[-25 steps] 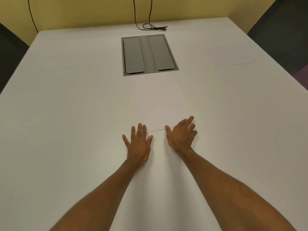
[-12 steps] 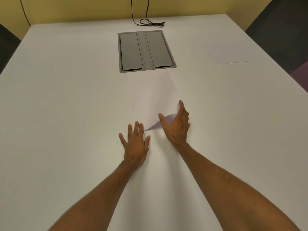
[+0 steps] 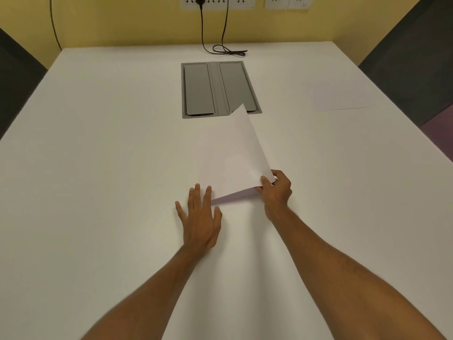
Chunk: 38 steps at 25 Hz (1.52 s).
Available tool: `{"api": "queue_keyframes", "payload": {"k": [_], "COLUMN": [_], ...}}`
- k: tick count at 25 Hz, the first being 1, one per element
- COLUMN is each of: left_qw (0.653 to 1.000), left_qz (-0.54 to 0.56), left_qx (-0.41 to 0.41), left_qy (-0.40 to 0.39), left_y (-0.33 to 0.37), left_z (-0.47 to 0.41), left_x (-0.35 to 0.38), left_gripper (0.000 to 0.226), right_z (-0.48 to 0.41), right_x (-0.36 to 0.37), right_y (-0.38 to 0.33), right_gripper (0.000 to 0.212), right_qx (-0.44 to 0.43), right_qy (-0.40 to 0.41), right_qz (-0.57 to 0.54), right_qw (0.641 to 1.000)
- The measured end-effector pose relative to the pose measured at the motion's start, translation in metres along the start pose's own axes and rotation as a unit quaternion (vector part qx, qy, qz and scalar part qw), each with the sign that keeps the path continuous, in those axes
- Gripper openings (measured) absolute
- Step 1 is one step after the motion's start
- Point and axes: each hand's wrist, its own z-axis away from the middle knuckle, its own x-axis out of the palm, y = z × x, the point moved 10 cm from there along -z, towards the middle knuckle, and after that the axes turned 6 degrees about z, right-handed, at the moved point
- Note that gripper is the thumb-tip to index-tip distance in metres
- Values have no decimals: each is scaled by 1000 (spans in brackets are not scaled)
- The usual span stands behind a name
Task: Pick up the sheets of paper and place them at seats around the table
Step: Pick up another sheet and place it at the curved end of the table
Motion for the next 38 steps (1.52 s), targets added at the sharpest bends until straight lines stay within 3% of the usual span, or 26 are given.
{"api": "queue_keyframes", "payload": {"k": [3,7,9,12,16,20,26,32,38], "left_qw": [972,836,781,791,815,817,807,851,908], "left_qz": [222,510,587,582,559,561,565,481,362], "left_qx": [-47,-200,-214,-182,-140,-102,-114,-130,-119], "left_qy": [59,28,-21,-43,-67,-90,-130,-167,-176], "left_y": [6,9,24,47,88,132,179,240,277], "left_z": [6,28,49,75,108,149,226,281,313], "left_x": [-32,-39,-36,-43,-41,-30,18,82,142], "left_gripper": [53,58,58,41,43,46,48,48,59], "right_z": [14,44,62,84,109,122,104,75,38], "right_x": [-12,-48,-75,-121,-194,-265,-347,-416,-451], "right_y": [-11,-26,-29,-28,-23,-20,-11,24,70], "right_gripper": [27,23,18,16,17,34,22,19,18], "right_qx": [38,51,54,61,71,65,41,12,6], "right_qy": [-66,-145,-167,-181,-170,-171,-180,-176,-187], "right_qz": [-94,-120,-108,-87,-33,75,284,402,446], "right_qw": [993,981,979,978,982,980,941,898,875]}}
